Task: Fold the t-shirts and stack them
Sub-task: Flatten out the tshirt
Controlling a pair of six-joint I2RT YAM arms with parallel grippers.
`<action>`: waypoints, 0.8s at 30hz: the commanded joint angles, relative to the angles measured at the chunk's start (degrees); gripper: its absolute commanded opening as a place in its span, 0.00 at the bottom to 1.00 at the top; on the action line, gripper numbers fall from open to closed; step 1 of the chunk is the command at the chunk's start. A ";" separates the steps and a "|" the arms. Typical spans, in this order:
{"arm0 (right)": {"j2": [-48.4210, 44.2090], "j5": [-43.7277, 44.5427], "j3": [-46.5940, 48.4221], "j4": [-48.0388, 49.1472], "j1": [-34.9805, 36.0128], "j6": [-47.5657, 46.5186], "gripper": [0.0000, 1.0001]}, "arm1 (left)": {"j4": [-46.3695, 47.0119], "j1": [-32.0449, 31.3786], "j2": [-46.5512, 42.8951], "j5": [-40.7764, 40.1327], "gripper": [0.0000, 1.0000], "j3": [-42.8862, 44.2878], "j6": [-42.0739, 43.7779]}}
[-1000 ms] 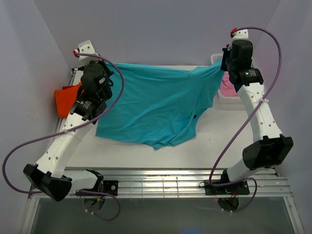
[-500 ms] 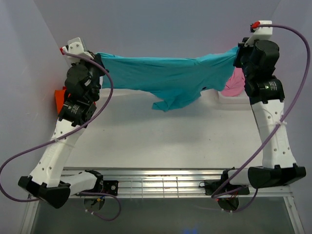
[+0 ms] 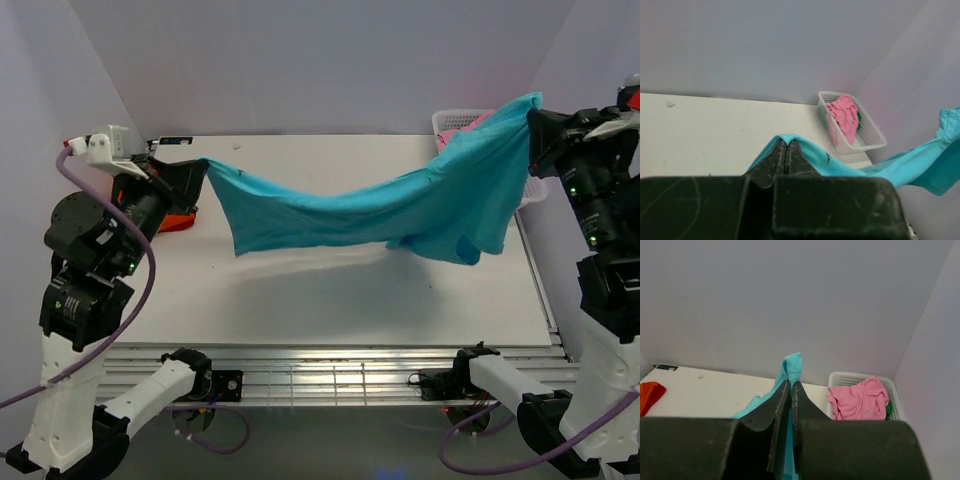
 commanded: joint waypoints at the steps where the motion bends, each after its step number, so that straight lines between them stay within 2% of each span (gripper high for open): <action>1: -0.78 -3.85 10.69 -1.87 -0.23 1.46 0.08 | -5.42 0.22 -2.77 5.12 0.00 5.54 -3.90; 2: -0.78 -3.85 12.21 -2.04 -0.23 1.64 0.08 | -5.77 0.22 -3.04 7.47 0.00 7.38 -4.34; 7: -1.48 -2.89 16.01 -0.91 -0.23 2.34 0.08 | -6.04 0.22 -5.41 8.38 0.00 10.21 -6.54; 11: -3.15 -1.66 8.31 2.51 -0.23 2.43 0.08 | -6.12 0.22 -6.82 6.19 0.00 7.67 -6.90; 14: -3.51 -1.30 1.18 6.11 -0.23 2.43 0.08 | -5.86 0.22 -6.12 2.67 0.00 1.79 -6.90; 15: -3.42 -1.22 -4.24 7.26 -0.23 2.43 0.08 | -4.73 0.22 -5.42 2.14 0.00 -0.14 -6.90; 17: -2.54 -1.21 -9.89 10.07 -0.23 2.43 0.08 | -2.18 0.22 -4.71 -0.32 0.00 -8.31 -6.63; 18: -1.93 0.00 -14.53 12.52 -0.23 2.43 0.08 | 1.57 0.22 -3.75 -1.37 0.00 -11.47 -6.28; 19: -0.10 0.71 -16.67 13.67 -0.23 2.25 0.08 | 3.87 0.22 -2.96 -2.60 0.00 -17.85 -5.93; 22: 5.71 1.07 -22.13 18.42 -0.23 1.81 0.08 | 13.19 0.30 2.38 -9.71 0.00 -28.50 -4.97; 24: 11.75 1.33 -23.19 20.70 -0.23 1.29 0.08 | 18.54 0.57 6.78 -11.83 0.00 -31.61 -5.14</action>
